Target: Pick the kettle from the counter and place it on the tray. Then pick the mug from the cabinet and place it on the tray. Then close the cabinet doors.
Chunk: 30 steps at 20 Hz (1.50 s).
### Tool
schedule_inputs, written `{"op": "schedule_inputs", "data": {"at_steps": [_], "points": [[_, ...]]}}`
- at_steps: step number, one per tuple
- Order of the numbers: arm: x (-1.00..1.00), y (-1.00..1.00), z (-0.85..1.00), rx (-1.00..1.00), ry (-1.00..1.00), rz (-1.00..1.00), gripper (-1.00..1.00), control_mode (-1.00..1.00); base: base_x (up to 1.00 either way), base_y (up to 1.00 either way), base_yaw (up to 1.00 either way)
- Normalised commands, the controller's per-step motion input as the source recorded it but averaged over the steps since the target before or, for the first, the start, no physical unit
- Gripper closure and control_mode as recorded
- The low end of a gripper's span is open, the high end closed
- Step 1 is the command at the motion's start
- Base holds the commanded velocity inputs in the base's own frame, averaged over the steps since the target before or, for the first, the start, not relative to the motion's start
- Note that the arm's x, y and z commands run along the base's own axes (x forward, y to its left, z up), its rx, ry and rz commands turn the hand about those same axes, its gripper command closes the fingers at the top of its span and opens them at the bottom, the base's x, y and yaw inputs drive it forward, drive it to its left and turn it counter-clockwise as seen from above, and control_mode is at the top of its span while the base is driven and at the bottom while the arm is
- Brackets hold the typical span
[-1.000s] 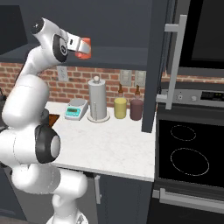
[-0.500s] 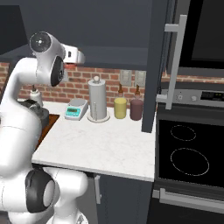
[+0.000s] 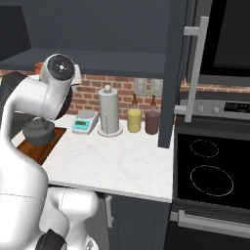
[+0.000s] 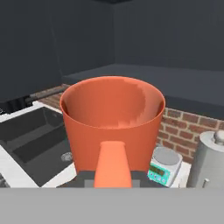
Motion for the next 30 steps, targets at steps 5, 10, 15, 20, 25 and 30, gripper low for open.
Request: {"op": "schedule_inputs", "data": {"at_steps": [5,10,15,20,25,30], "points": [[-0.83,0.45,-0.29,0.00,0.06,0.41,1.00,-1.00,0.00,0.00,0.00],[-0.50,0.53,-0.65,0.00,0.19,0.37,1.00,-1.00,0.00,0.00,0.00],[-0.06,0.66,-0.95,-0.01,0.14,0.18,1.00,-1.00,0.00,0.00,0.00],[0.00,0.61,-0.90,0.00,0.13,0.04,1.00,-1.00,0.00,0.00,0.00],[0.13,0.77,-0.90,-0.16,0.00,0.02,1.00,-1.00,0.00,0.00,0.00],[0.37,0.14,-0.60,-0.24,0.00,0.10,1.00,-1.00,0.00,0.00,0.00]]}}
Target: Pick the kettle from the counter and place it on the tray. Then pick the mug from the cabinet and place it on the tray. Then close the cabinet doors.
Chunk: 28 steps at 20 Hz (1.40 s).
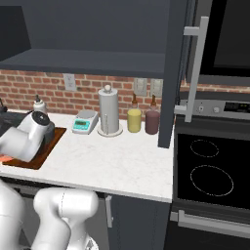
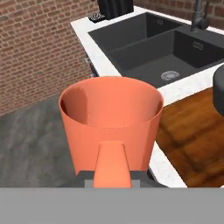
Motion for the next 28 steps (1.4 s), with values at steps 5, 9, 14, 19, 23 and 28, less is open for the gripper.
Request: {"op": "schedule_inputs", "data": {"at_steps": [5,9,14,19,23,28], "points": [[0.55,-0.04,-0.40,-0.13,0.00,0.09,1.00,-1.00,0.00,0.00,0.00],[0.64,0.00,-0.25,0.00,0.00,0.13,1.00,-1.00,0.00,0.00,0.00],[0.66,0.07,-0.28,0.00,-0.01,0.14,1.00,-1.00,0.00,0.00,0.00],[0.63,0.28,-0.32,0.00,-0.02,0.05,1.00,-1.00,0.00,0.00,0.00],[0.55,0.36,-0.27,0.00,-0.02,0.00,1.00,-1.00,0.00,0.00,0.00],[0.20,0.40,-0.32,0.00,-0.01,0.00,1.00,-1.00,0.00,0.00,0.00]]}}
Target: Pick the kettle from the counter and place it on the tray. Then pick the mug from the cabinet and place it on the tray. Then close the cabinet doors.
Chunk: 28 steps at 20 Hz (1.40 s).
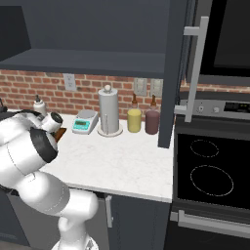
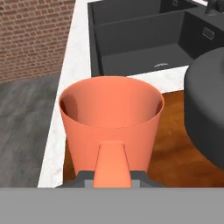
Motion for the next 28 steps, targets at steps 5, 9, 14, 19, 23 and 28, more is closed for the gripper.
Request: {"op": "schedule_inputs", "data": {"at_steps": [5,9,14,19,23,28], "points": [[0.08,0.27,-0.32,-0.03,-0.04,0.00,1.00,-1.00,0.00,0.00,0.00],[0.21,0.08,-0.29,-0.08,-0.09,0.00,1.00,-1.00,0.00,0.00,0.00],[0.16,0.00,-0.25,-0.10,-0.13,-0.03,1.00,-1.00,0.00,0.00,0.00],[0.01,0.00,-0.24,-0.05,-0.12,-0.02,1.00,-1.00,0.00,0.00,0.00],[-0.01,0.00,-0.30,0.00,-0.04,-0.02,1.00,-1.00,0.00,0.00,0.00],[-0.11,-0.03,-0.34,0.00,-0.02,-0.04,-1.00,-1.00,0.00,0.00,0.00]]}}
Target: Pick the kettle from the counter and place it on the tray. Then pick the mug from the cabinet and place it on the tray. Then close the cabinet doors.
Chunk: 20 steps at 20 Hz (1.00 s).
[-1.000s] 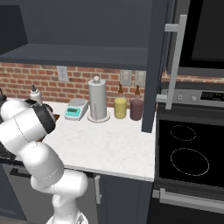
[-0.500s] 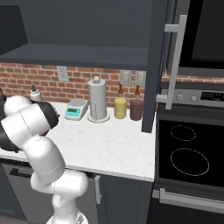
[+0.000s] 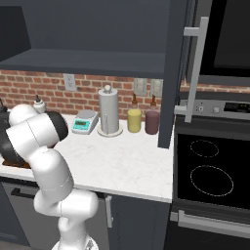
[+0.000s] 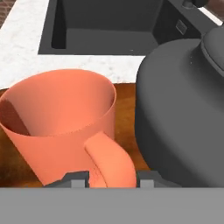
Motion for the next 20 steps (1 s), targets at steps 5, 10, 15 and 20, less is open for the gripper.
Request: {"op": "schedule_inputs", "data": {"at_steps": [5,10,15,20], "points": [[-0.20,-0.13,-0.27,0.00,-0.02,-0.04,-1.00,-1.00,0.00,0.00,0.00],[-0.10,-0.14,-0.09,0.00,-0.02,-0.06,-1.00,-1.00,0.00,0.00,0.00],[-0.03,-0.14,0.05,0.00,0.00,-0.08,-1.00,-1.00,0.00,0.00,0.00],[-0.16,-0.25,0.43,0.00,0.00,-0.10,-1.00,-1.00,0.00,0.00,0.00]]}}
